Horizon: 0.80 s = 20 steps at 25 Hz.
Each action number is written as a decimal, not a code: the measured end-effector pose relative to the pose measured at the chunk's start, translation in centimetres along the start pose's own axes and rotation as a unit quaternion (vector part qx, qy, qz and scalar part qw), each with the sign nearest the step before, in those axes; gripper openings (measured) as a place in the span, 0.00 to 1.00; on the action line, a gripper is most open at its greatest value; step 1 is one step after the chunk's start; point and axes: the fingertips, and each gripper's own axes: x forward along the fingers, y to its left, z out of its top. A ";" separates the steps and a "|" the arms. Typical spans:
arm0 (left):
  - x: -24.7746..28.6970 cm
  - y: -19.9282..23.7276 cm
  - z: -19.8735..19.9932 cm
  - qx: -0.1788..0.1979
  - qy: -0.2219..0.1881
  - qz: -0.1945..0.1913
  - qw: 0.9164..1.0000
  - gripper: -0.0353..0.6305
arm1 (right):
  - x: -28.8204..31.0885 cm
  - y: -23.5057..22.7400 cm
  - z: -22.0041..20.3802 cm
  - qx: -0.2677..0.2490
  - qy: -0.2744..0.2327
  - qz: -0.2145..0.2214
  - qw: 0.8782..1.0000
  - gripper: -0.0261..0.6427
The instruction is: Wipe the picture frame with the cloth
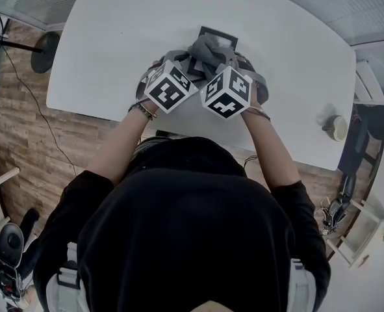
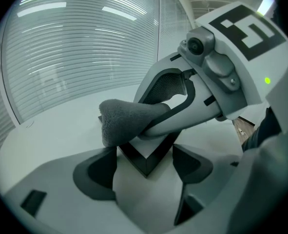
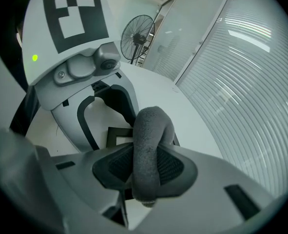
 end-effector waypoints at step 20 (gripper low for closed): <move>0.0 0.1 -0.1 0.000 0.000 0.000 1.000 0.61 | -0.6 2.0 0.0 -0.047 -0.007 0.050 0.998 0.21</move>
